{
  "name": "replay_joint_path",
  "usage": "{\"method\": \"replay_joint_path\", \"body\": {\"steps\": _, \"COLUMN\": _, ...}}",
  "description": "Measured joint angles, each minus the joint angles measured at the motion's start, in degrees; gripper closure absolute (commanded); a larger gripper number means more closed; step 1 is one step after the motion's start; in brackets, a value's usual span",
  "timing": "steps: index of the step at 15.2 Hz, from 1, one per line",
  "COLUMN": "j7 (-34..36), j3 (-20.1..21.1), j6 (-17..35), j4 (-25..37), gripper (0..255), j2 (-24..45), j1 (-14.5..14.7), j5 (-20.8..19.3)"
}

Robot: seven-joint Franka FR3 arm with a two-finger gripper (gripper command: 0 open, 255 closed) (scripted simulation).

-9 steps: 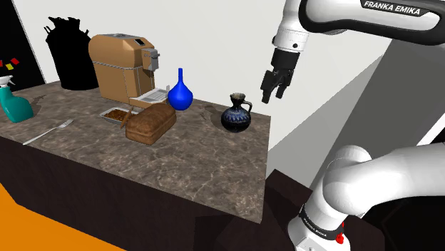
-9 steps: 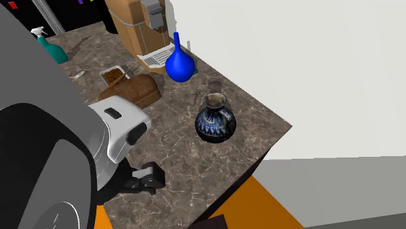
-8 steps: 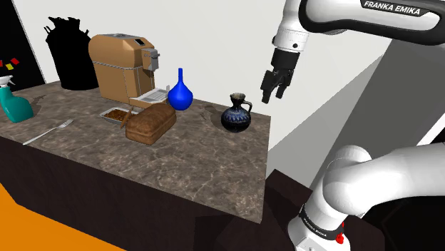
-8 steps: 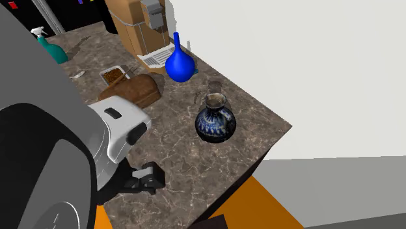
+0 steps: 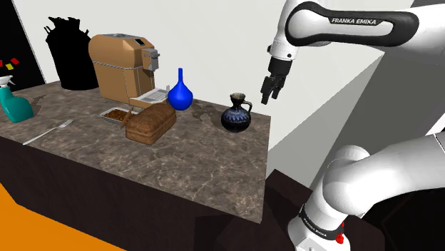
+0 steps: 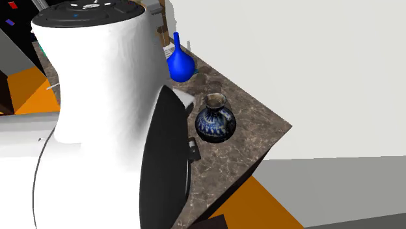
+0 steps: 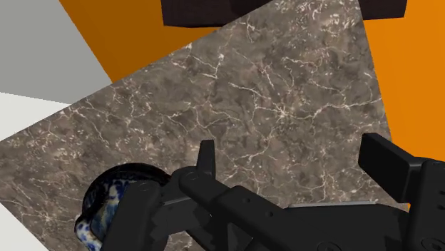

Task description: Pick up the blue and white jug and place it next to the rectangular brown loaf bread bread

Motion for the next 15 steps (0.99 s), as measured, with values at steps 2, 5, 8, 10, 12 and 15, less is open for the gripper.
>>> {"method": "replay_joint_path", "body": {"steps": 2, "j7": -3.4, "j3": -2.4, "j6": 2.6, "j4": 0.5, "gripper": 0, "j2": 2.8, "j1": 0.2, "j5": -1.1}}
{"method": "replay_joint_path", "body": {"steps": 5, "j7": -8.7, "j3": -6.0, "j6": 6.0, "j4": 2.2, "gripper": 0, "j2": 7.4, "j1": 0.6, "j5": -2.2}}
{"method": "replay_joint_path", "body": {"steps": 8, "j7": -14.3, "j3": -9.7, "j6": 9.5, "j4": 4.4, "gripper": 0, "j2": 12.7, "j1": 1.1, "j5": -2.6}}
{"method": "replay_joint_path", "body": {"steps": 10, "j7": -18.2, "j3": -12.2, "j6": 11.8, "j4": 6.3, "gripper": 0, "j2": 16.7, "j1": 1.6, "j5": -2.3}}
{"method": "replay_joint_path", "body": {"steps": 12, "j7": -21.9, "j3": -14.3, "j6": 13.4, "j4": 9.0, "gripper": 0, "j2": 20.8, "j1": 2.2, "j5": -1.4}}
{"method": "replay_joint_path", "body": {"steps": 15, "j7": -28.0, "j3": -17.4, "j6": 16.0, "j4": 13.1, "gripper": 0, "j2": 27.7, "j1": 3.0, "j5": 1.0}}
